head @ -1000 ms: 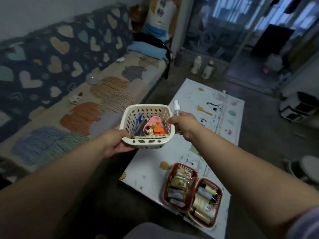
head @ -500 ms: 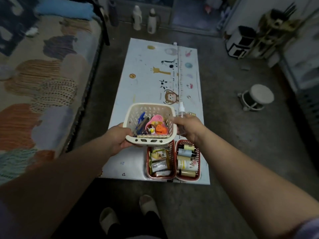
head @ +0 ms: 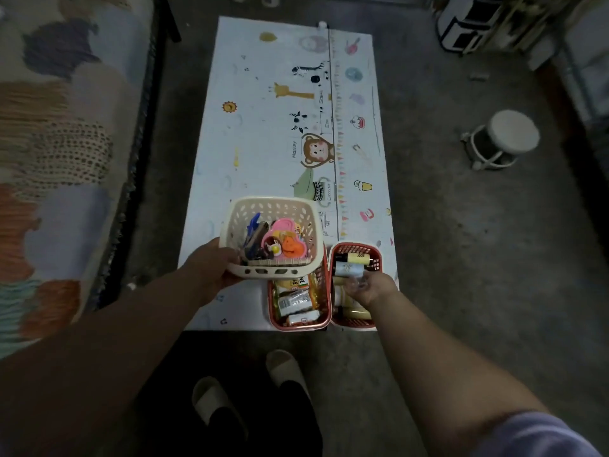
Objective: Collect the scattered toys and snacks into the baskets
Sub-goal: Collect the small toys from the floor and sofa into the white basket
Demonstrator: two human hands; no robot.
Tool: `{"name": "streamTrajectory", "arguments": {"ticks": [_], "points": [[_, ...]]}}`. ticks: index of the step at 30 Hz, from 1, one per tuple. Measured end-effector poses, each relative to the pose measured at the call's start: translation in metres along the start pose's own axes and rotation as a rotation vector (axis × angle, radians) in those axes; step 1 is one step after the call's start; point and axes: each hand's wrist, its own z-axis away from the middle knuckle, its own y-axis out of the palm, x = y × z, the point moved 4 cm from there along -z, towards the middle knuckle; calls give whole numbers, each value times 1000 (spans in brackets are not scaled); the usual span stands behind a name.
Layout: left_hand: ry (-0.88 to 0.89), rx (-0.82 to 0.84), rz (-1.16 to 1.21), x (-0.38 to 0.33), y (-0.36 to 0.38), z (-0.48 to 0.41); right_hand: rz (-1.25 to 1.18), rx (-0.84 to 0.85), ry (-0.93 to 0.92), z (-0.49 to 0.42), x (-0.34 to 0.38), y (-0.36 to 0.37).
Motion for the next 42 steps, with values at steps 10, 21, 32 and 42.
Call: {"name": "streamTrajectory", "arguments": {"ticks": [10, 21, 32, 42], "points": [[-12, -26, 68, 18, 20, -31, 184, -79, 1, -23, -1, 7], [-10, -40, 144, 1, 27, -18, 318, 69, -193, 35, 31, 54], [107, -179, 221, -59, -57, 16, 1039, 560, -431, 146, -5, 217], [125, -267, 359, -82, -227, 36, 1373, 725, -467, 223, -127, 359]]}}
